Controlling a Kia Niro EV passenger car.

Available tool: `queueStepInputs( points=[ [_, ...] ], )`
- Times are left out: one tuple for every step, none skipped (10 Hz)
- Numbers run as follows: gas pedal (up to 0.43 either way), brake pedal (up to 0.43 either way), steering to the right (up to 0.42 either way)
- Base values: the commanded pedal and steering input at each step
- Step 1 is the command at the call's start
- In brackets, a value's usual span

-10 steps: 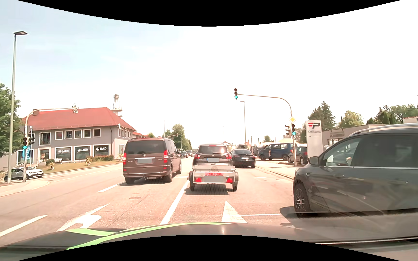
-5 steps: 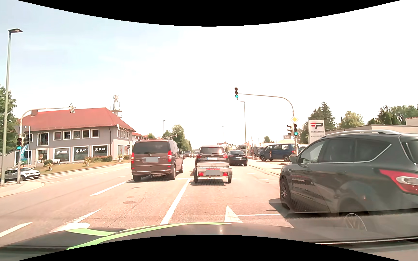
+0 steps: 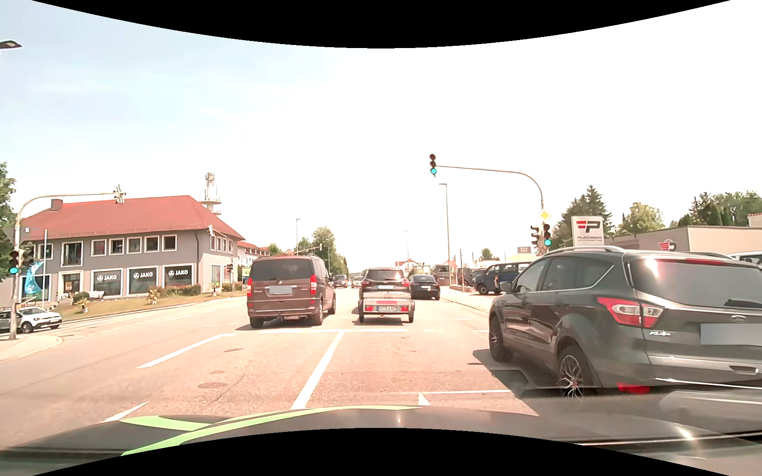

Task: Follow the waypoints while adhering to traffic rules and regulations

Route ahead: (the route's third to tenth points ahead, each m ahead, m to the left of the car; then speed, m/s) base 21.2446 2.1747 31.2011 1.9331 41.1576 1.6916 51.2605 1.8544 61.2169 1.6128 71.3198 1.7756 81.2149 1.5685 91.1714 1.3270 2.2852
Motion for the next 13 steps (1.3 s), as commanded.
queueStepInputs(
  points=[
    [0.26, 0.0, 0.003],
    [0.26, 0.0, 0.003],
    [0.26, 0.0, 0.003],
    [0.26, 0.0, 0.003],
    [0.26, 0.0, 0.004],
    [0.26, 0.0, 0.004],
    [0.26, 0.0, 0.006],
    [0.26, 0.0, 0.011],
    [0.26, 0.0, 0.012],
    [0.26, 0.0, 0.012],
    [0.26, 0.0, 0.011],
    [0.26, 0.0, 0.011],
    [0.26, 0.0, 0.011]
  ],
)
